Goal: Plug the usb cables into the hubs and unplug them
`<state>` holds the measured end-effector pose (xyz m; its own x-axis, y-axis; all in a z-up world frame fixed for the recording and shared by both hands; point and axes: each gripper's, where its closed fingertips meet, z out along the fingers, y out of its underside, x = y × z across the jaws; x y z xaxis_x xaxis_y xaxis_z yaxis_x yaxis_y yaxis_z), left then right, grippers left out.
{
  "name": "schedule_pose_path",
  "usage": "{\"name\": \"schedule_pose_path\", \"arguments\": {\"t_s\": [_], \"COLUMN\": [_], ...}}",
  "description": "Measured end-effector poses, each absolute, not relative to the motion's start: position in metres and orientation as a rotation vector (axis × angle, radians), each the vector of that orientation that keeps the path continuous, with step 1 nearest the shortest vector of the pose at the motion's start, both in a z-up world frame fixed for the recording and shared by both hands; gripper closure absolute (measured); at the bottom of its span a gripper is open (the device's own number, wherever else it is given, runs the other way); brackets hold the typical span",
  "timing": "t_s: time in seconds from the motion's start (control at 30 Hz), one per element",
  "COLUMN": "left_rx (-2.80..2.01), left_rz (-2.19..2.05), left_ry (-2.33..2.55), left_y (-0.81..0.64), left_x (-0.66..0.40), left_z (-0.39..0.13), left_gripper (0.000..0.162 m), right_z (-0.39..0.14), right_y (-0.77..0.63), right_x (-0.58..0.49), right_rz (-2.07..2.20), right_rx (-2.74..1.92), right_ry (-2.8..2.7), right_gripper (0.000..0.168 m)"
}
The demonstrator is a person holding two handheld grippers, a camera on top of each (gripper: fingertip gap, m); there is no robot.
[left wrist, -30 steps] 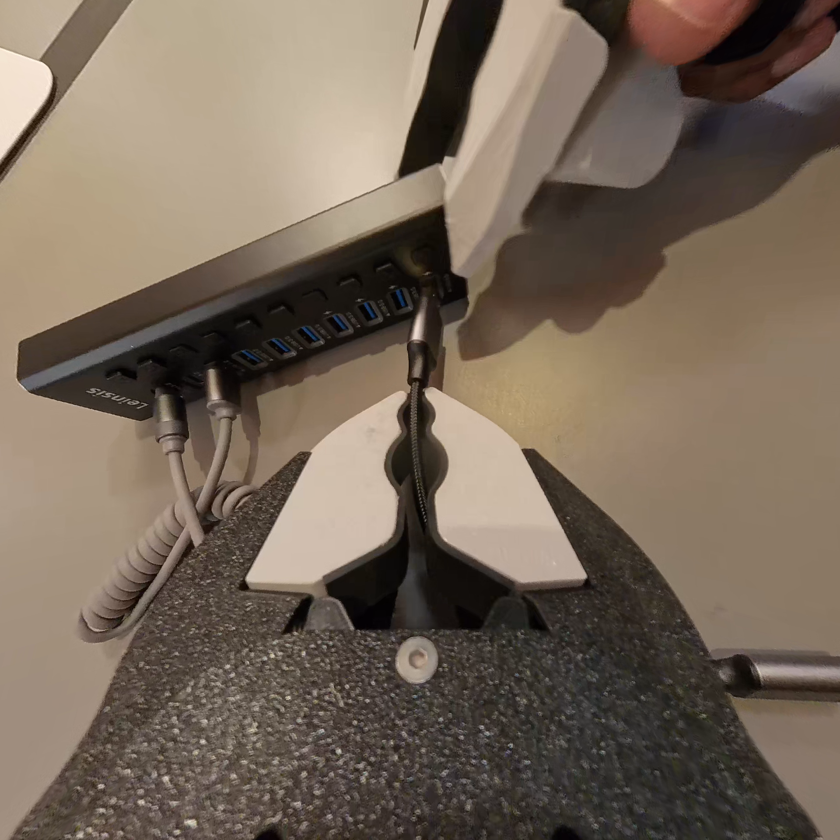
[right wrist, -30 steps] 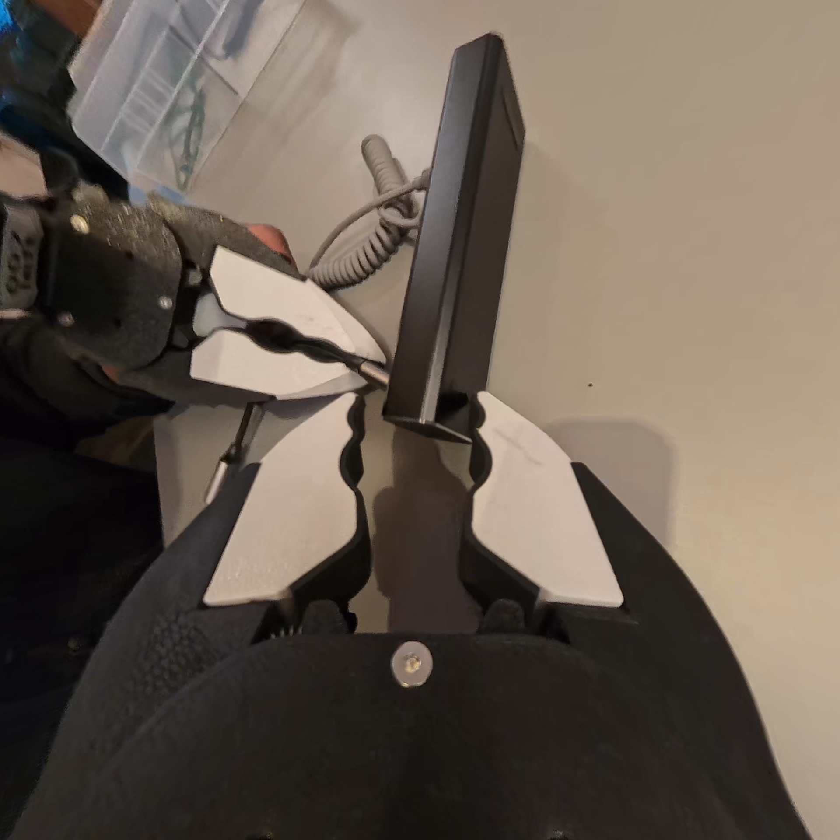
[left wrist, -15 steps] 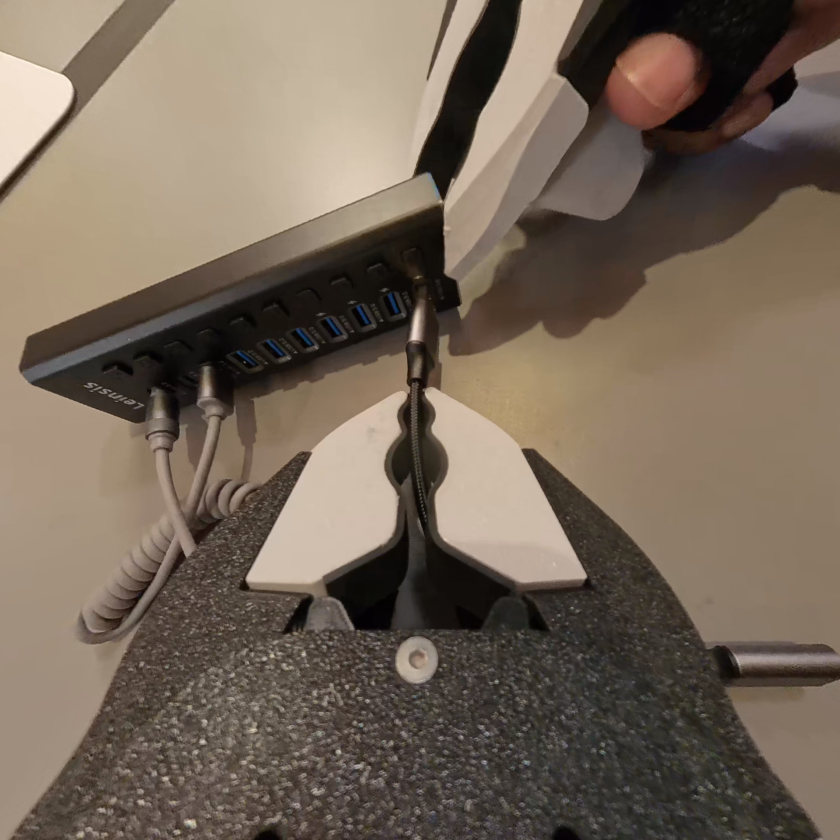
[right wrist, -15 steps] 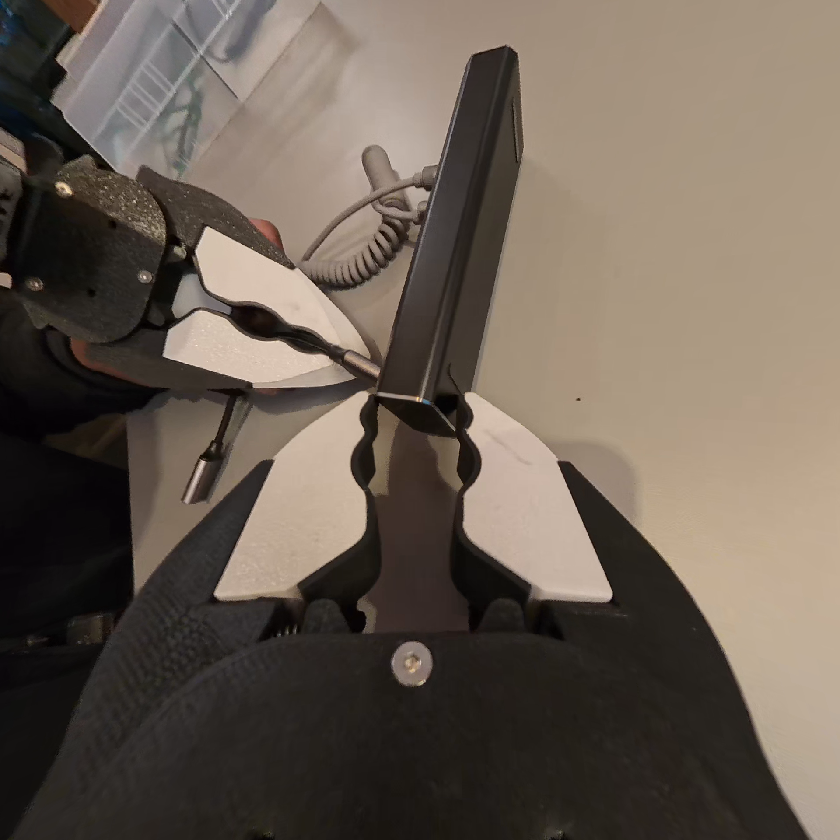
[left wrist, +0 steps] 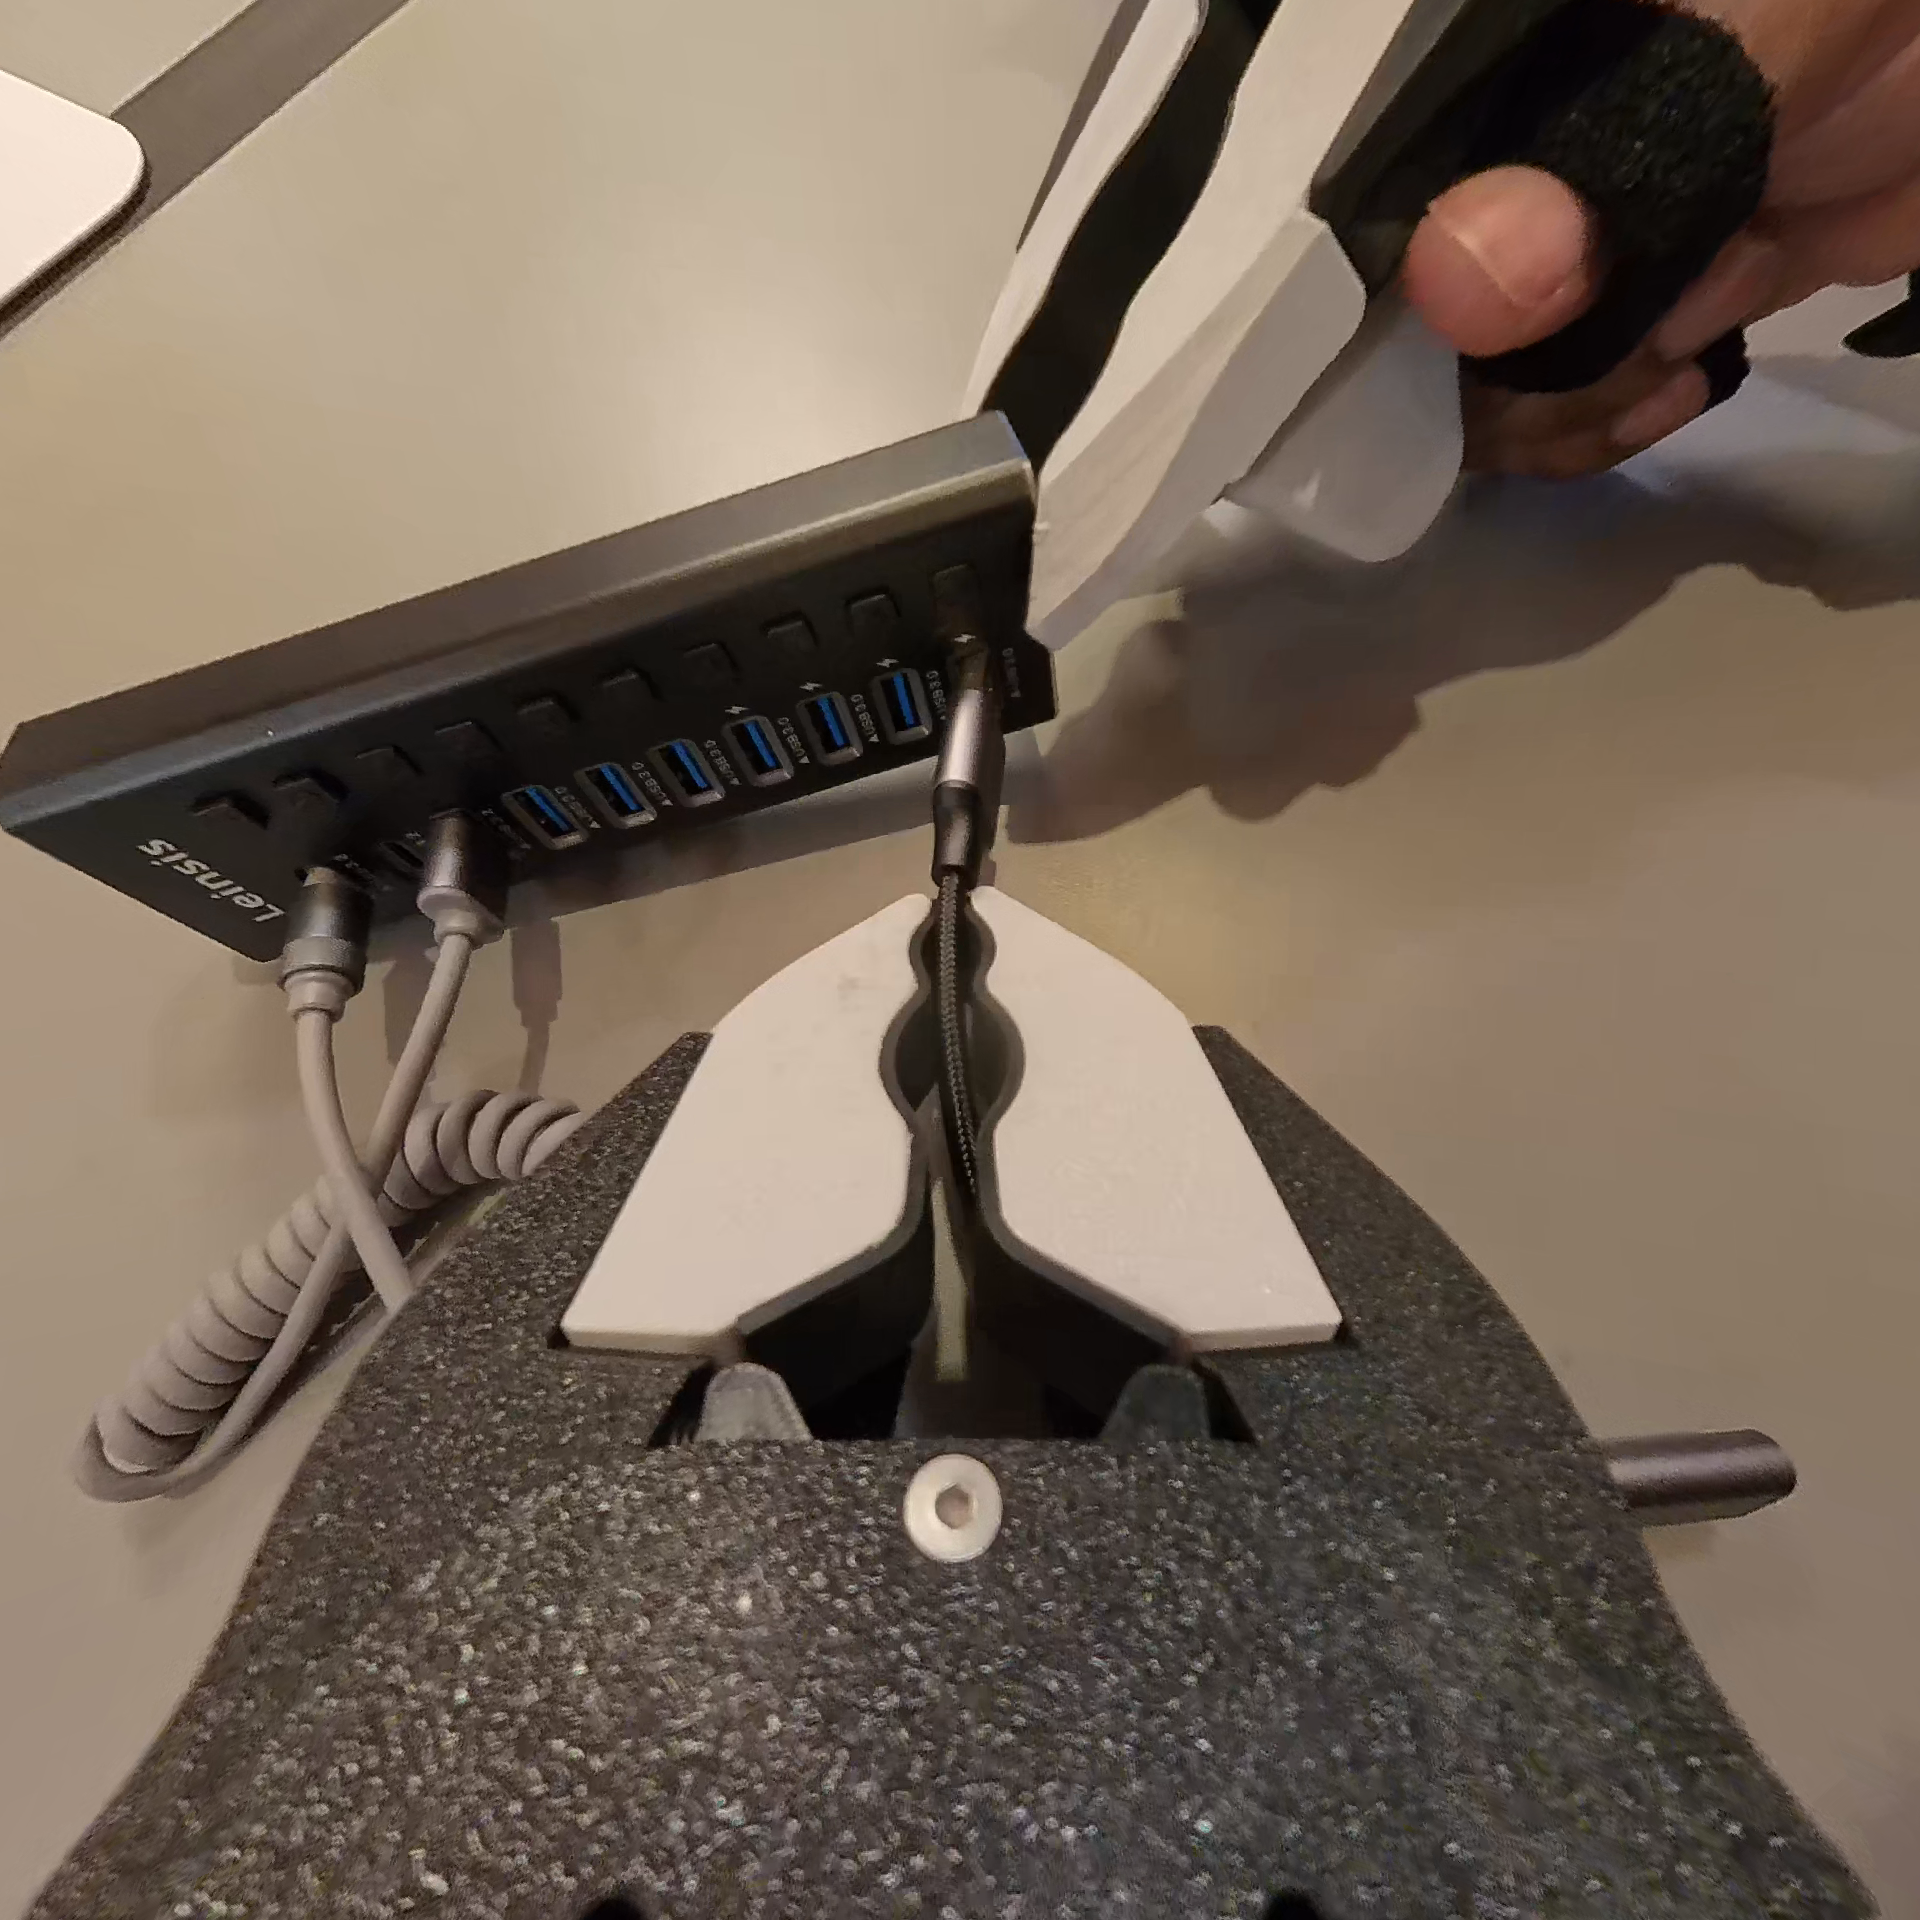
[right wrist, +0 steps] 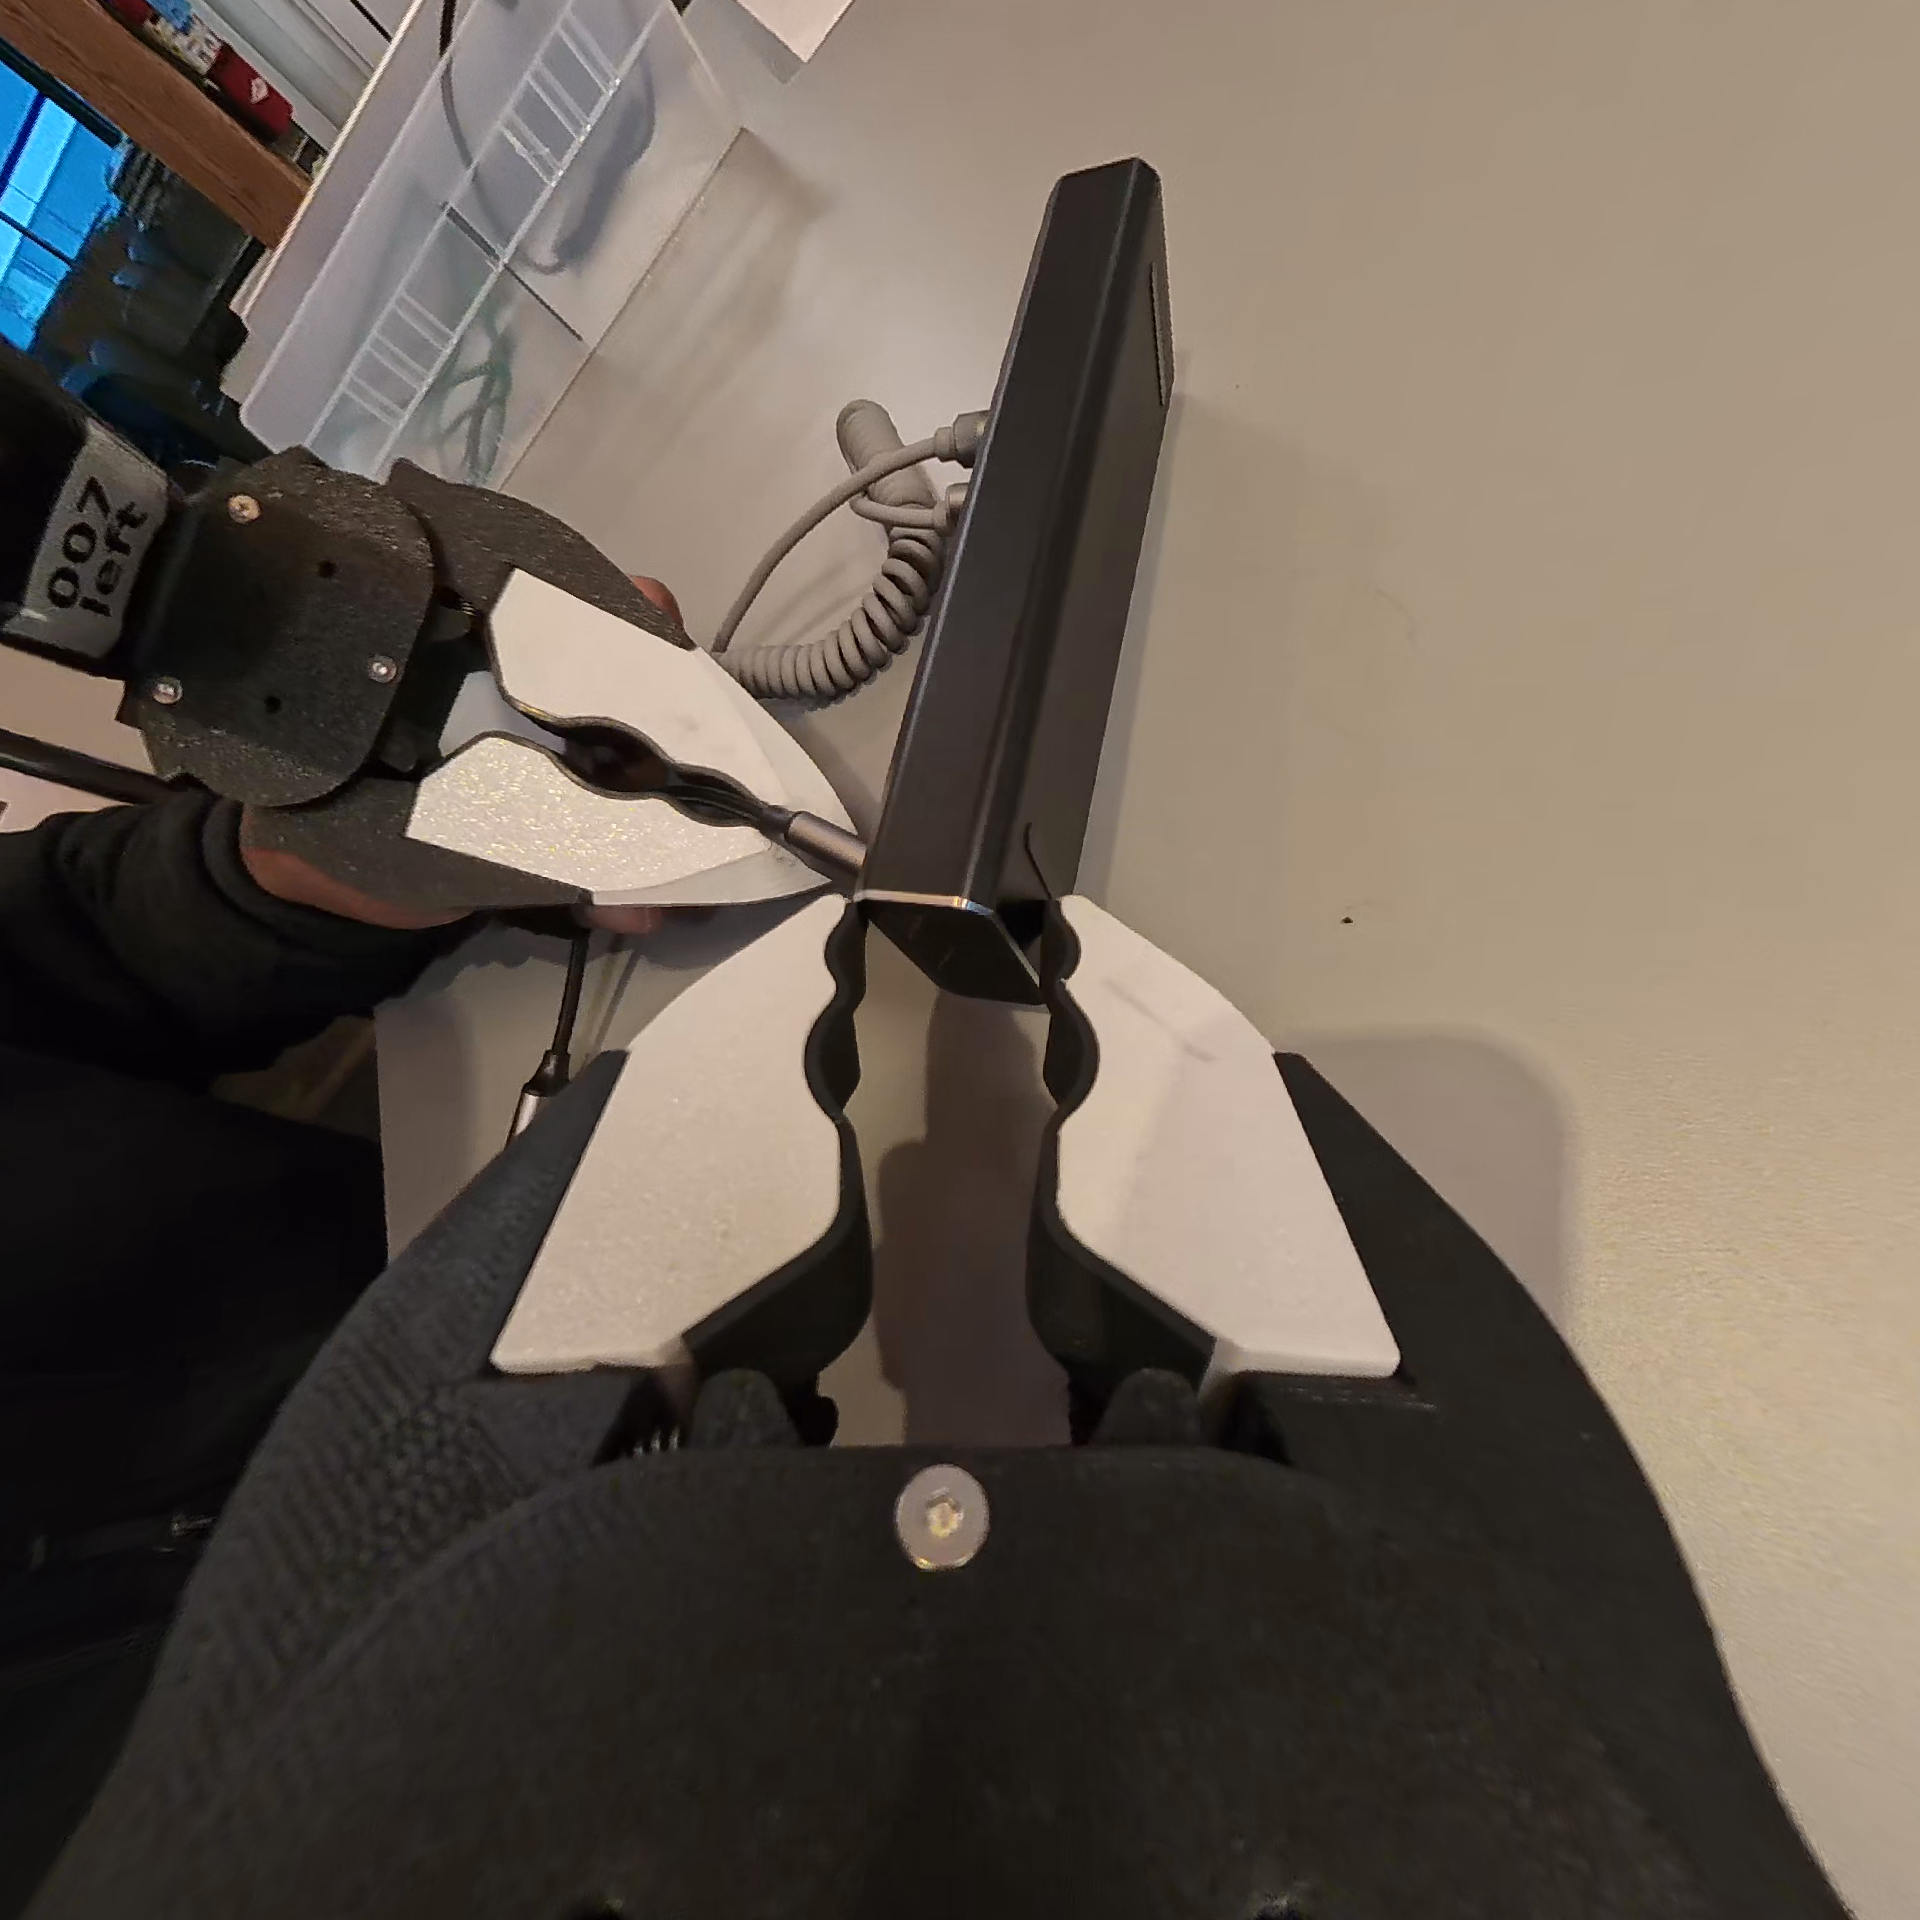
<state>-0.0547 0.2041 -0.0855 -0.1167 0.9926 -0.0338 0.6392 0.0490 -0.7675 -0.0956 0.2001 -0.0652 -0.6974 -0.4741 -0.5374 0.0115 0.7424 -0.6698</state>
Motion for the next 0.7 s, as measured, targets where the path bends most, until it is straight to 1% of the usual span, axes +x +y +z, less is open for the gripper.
{"name": "schedule_pose_path", "arguments": {"t_s": [0.4, 0.7], "left_rx": [-1.574, -1.619], "left_rz": [0.846, 0.921], "left_ry": [-1.798, -1.762], "left_y": [0.202, 0.201], "left_x": [-0.055, -0.053], "left_z": [-0.082, -0.072], "left_gripper": [0.162, 0.162], "right_z": [-0.065, -0.061], "right_y": [0.201, 0.201], "right_x": [-0.094, -0.092], "right_rz": [-0.839, -0.824], "right_rx": [-0.319, -0.284], "right_ry": [2.191, 2.137], "right_gripper": [0.138, 0.139]}}
